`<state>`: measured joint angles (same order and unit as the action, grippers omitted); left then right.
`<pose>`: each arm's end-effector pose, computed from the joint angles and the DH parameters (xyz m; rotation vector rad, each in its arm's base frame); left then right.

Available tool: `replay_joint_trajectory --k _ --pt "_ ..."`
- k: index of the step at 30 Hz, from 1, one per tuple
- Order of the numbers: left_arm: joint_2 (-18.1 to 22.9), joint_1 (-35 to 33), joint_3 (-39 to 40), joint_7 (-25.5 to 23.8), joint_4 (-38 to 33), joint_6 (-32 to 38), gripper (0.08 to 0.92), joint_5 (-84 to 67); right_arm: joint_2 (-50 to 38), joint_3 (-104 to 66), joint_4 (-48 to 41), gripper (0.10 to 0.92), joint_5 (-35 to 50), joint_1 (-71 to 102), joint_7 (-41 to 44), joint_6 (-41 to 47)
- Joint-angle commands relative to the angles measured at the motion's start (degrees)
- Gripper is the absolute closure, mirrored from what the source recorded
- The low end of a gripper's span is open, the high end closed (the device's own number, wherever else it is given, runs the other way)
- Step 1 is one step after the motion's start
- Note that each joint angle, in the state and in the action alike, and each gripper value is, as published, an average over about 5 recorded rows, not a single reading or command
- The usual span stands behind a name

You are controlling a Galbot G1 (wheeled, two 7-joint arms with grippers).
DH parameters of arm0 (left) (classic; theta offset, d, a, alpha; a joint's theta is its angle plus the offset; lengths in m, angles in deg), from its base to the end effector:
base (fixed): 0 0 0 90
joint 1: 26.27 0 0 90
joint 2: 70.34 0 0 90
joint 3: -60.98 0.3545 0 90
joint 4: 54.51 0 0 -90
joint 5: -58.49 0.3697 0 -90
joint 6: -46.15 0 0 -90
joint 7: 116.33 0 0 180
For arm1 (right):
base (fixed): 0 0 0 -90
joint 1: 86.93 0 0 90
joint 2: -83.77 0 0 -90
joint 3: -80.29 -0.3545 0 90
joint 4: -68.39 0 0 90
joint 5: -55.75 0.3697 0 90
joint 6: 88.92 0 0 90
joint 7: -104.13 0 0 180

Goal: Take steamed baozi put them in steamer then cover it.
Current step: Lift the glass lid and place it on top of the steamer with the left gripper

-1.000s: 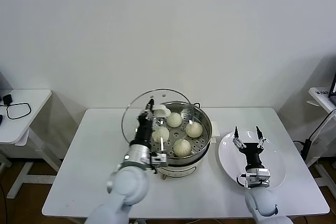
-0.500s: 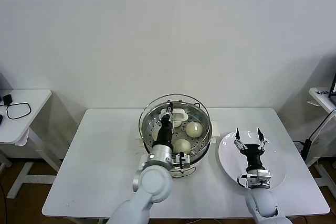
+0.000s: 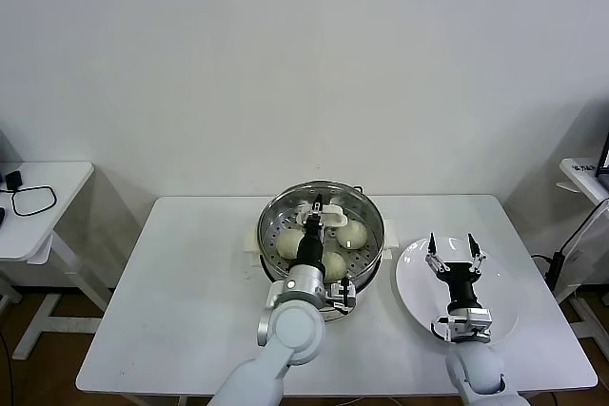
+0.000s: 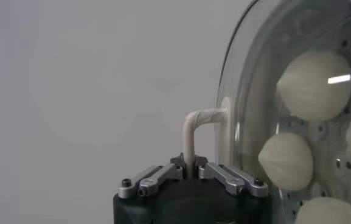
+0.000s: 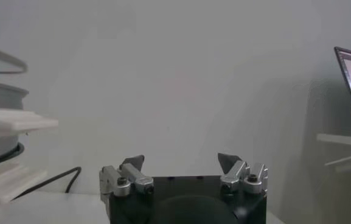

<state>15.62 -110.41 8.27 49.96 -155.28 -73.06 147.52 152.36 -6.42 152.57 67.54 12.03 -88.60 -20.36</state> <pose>0.3181 -0.1994 -0.2691 0.1573 2.1617 2.1161 0.3047 -0.1234 -0.4253 0.2290 3.0047 -0.2197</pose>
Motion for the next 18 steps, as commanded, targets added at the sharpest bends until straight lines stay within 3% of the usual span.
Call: replay_joint_trajectory --k 1,18 --pt "0.61 0.04 0.28 -0.35 1.76 0.25 0.811 1.62 0.12 -0.06 -0.24 0.203 -0.03 -0.09 0.02 -0.08" --pt "0.75 0.06 -0.98 -0.97 2.50 1.71 0.811 2.13 0.05 -0.02 -0.46 0.203 -0.09 -0.36 0.03 -0.22"
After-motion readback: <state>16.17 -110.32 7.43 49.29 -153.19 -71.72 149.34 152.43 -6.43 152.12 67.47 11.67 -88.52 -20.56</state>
